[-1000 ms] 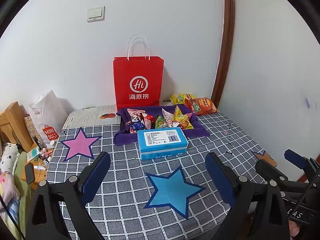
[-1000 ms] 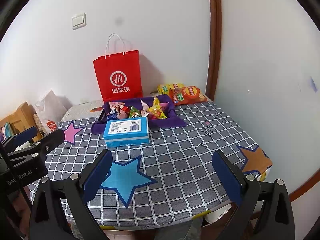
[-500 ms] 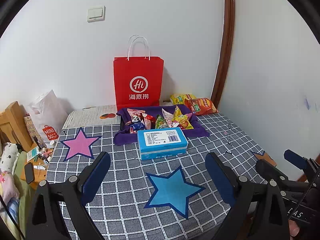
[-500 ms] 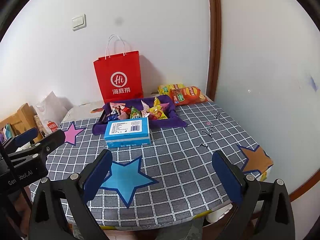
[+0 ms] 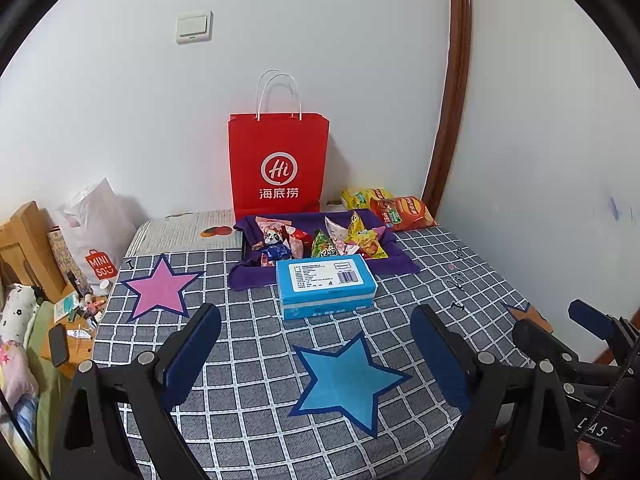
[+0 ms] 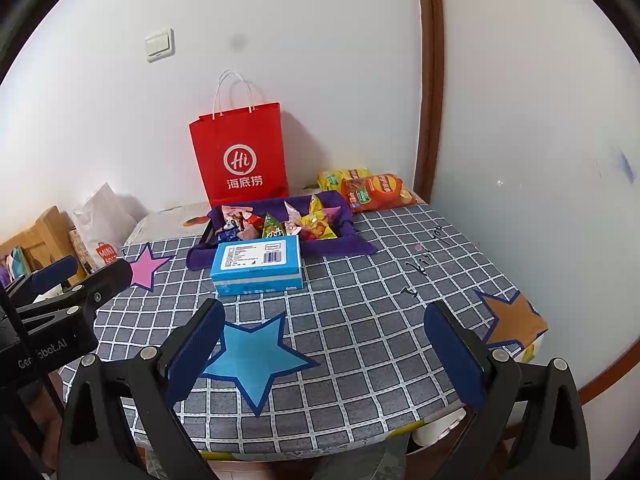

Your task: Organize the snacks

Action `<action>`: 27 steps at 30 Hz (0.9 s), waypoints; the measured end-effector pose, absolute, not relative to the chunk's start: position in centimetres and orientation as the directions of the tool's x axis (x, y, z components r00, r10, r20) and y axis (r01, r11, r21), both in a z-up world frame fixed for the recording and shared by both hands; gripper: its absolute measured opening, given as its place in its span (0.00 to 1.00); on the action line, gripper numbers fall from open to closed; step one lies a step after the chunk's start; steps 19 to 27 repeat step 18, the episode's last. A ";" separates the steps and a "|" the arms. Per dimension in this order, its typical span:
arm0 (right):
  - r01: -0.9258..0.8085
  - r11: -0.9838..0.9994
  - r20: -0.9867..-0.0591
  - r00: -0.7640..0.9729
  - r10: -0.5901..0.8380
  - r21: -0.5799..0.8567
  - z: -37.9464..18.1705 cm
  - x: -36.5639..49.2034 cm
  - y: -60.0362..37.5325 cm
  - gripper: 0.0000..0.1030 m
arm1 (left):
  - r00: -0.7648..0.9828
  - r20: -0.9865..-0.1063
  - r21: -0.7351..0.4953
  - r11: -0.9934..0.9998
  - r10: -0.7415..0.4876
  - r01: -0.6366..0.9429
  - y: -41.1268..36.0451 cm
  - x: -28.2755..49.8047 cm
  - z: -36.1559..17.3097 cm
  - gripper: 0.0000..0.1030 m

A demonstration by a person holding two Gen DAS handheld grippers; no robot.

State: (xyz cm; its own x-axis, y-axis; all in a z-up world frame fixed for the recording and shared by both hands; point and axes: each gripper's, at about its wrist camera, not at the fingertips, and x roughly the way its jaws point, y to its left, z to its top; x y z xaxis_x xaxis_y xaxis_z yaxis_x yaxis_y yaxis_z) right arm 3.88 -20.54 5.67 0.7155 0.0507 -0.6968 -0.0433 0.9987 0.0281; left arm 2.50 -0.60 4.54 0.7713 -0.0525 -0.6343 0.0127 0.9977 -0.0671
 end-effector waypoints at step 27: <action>-0.048 0.998 -0.693 0.719 0.056 0.031 5.8 3.6 -20.2 0.96 | 0.774 -0.631 -0.064 0.998 -0.045 0.005 -0.7 2.4 4.7 0.93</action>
